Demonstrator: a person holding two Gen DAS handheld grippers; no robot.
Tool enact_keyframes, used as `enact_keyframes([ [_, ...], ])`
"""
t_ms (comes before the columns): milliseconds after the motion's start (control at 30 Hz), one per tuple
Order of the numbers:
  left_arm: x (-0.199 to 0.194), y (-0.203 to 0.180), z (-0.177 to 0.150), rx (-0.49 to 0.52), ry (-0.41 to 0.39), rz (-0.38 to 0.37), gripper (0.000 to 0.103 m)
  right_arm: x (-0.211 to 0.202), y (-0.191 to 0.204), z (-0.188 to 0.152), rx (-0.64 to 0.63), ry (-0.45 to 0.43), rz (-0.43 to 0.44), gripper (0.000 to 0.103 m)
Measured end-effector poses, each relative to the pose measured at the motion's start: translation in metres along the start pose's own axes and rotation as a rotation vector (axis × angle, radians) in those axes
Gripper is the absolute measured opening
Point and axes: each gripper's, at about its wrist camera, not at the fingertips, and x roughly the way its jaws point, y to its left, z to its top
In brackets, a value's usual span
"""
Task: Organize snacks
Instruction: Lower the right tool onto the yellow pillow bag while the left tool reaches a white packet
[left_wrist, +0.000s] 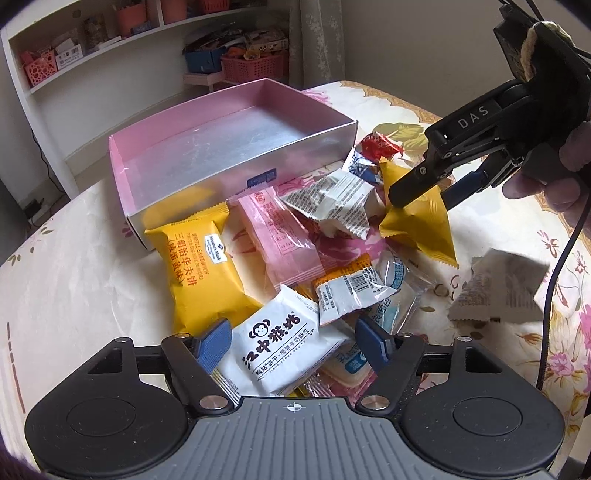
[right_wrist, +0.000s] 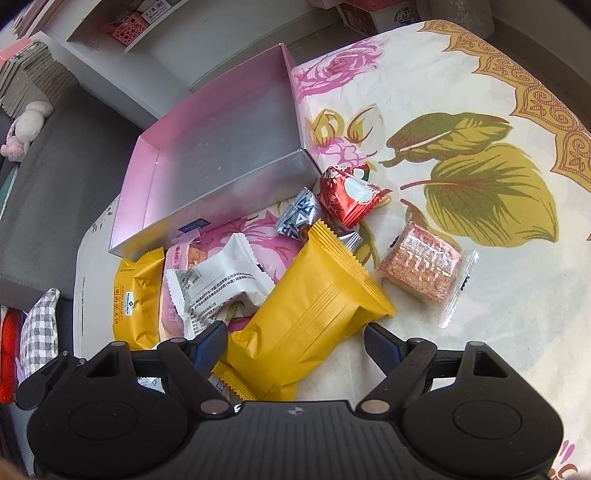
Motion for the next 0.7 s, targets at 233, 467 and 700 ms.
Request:
enact_keyframes([
  [233,-0.002,0.004,-0.005,-0.057,0.044,-0.068,0.074,0.003,0.000,-0.002,-0.013,0.014,-0.018,0.072],
  [467,-0.009,-0.004,-0.010,-0.009,0.053,-0.058,0.074,-0.007,0.002,-0.005,-0.100,-0.012,-0.122,0.070],
  [700,-0.002,-0.003,-0.009,0.014,0.065,0.053,0.075,-0.001,-0.003,-0.004,-0.052,0.004,-0.088,0.070],
])
